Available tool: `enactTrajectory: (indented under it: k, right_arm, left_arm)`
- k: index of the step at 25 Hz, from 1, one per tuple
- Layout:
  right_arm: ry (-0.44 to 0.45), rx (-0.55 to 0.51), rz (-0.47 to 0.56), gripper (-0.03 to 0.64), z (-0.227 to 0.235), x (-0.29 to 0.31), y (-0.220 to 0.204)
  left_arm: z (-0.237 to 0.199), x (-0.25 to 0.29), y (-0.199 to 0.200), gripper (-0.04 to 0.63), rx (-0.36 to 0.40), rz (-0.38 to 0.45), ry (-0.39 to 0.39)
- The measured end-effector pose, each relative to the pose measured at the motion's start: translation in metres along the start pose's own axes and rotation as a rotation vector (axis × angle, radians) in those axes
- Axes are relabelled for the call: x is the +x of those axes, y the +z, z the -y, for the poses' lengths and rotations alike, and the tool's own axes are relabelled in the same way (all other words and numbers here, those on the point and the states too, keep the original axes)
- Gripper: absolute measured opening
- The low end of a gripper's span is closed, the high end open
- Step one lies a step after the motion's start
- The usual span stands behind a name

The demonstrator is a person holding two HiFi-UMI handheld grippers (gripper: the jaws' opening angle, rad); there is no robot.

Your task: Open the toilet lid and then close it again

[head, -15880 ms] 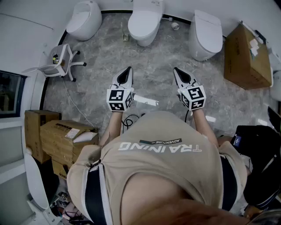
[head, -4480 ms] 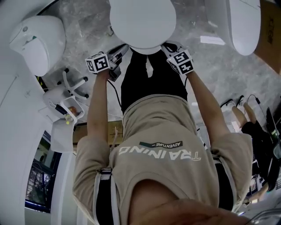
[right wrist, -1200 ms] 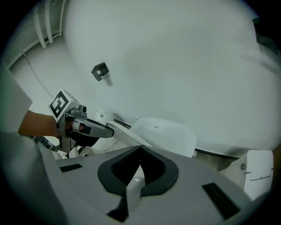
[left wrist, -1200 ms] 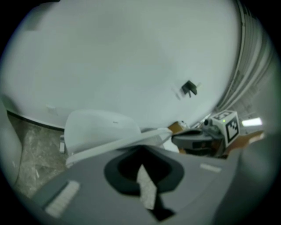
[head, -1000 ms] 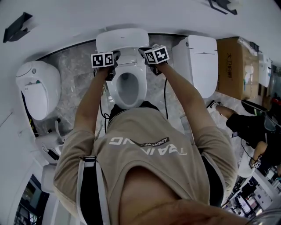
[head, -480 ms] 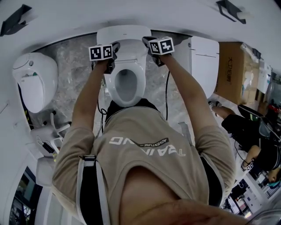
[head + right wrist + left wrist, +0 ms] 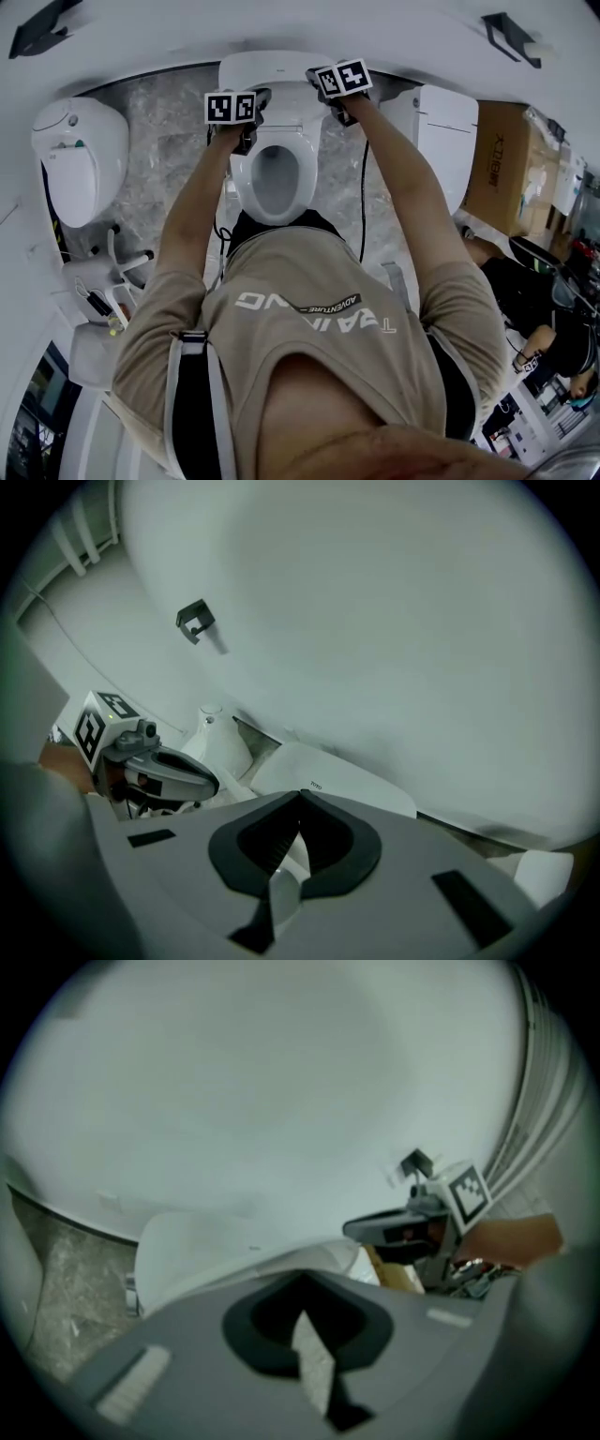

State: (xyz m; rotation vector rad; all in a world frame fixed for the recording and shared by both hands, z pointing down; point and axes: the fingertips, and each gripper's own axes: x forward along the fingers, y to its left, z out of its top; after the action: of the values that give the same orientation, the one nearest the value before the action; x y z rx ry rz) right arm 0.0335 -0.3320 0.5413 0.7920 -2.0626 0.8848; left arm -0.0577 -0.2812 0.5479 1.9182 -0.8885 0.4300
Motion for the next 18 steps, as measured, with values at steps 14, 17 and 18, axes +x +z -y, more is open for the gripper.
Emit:
enactTrajectory:
  k: [14, 17, 18]
  right_arm:
    - [0.061, -0.038, -0.128, 0.012, -0.024, 0.002, -0.020]
    - [0.073, -0.053, -0.145, 0.012, -0.035, -0.002, -0.031]
    - [0.075, -0.059, -0.149, 0.012, -0.039, -0.004, -0.035]
  left_arm:
    - [0.002, -0.016, -0.016, 0.005, 0.010, -0.006, -0.010]
    - [0.007, -0.021, -0.031, 0.005, 0.009, -0.022, -0.022]
    - [0.009, -0.023, -0.035, 0.005, 0.012, -0.027, -0.024]
